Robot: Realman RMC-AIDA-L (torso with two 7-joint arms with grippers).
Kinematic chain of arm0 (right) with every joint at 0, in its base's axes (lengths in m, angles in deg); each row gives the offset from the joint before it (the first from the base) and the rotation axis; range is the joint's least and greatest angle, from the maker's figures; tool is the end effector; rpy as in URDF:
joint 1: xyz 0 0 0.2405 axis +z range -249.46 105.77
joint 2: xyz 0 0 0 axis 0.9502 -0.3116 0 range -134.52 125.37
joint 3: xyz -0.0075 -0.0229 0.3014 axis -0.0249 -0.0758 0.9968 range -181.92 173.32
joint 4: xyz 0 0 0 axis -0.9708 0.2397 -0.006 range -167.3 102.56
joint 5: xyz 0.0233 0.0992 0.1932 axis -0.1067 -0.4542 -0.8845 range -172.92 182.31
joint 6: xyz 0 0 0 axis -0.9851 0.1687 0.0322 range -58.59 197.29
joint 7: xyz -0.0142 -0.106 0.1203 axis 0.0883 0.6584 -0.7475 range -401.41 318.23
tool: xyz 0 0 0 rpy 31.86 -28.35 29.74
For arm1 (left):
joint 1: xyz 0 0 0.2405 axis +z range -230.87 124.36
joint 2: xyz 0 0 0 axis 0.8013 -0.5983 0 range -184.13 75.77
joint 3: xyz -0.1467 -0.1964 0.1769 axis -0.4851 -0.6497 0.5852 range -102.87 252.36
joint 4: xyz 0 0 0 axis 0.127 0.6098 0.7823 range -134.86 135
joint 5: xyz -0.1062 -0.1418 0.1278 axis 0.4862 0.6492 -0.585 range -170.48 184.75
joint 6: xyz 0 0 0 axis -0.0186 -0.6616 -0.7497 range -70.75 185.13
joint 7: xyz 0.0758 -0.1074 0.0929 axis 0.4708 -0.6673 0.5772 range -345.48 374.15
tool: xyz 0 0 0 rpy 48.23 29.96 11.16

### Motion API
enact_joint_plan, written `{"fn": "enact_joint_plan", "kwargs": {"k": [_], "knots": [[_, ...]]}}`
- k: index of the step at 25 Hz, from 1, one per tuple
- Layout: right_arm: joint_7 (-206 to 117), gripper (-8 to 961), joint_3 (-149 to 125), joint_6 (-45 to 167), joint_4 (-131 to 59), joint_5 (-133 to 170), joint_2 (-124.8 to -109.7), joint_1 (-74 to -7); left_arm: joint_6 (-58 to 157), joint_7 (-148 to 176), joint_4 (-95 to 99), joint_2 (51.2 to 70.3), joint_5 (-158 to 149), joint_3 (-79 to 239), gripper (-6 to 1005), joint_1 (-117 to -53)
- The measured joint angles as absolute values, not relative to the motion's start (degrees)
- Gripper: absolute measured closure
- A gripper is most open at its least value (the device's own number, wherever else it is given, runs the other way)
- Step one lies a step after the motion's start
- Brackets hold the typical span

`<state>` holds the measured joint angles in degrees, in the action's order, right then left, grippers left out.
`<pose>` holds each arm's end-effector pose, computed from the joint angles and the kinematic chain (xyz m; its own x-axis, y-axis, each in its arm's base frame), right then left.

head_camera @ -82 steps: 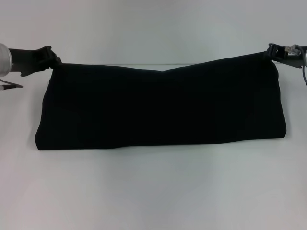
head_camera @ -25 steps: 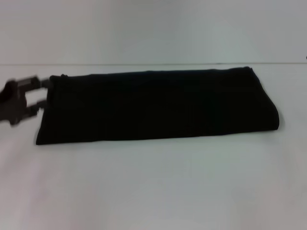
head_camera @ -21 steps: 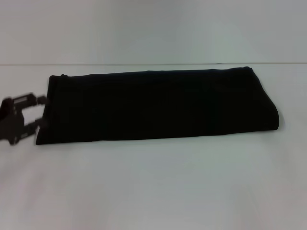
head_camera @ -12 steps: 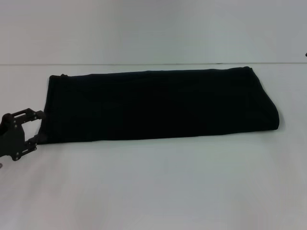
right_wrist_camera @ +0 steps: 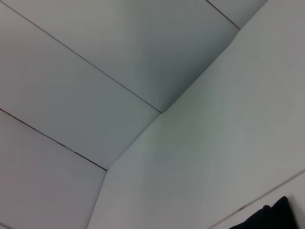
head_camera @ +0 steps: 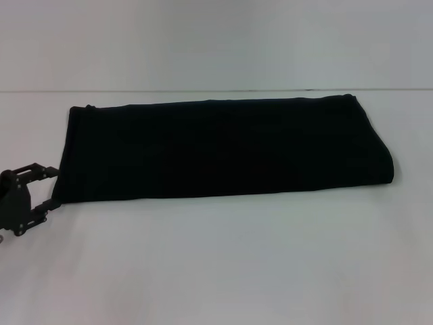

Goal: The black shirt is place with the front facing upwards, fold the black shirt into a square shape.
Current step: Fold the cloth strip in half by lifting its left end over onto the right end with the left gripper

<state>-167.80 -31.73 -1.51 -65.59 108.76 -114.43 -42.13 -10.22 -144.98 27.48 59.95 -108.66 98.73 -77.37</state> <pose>0.3678 0.4231 0.0882 -0.0388 -0.5608 -0.8270 -0.9788 -0.1454 0.1445 -0.4261 0.3567 0.0131 -0.6891 0.5031 0.5216 0.7240 0.4486 0.5240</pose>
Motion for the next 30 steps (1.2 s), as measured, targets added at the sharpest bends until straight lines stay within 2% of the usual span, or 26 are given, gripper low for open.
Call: {"fn": "enact_joint_plan", "kwargs": {"k": [30], "knots": [[-167.8, 209, -31.2, -0.9, -65.6, 108.8, -114.35, -41.6, -6.0, -147.5, 26.5, 60.08, -110.9, 98.7, 368, -78.7]]}}
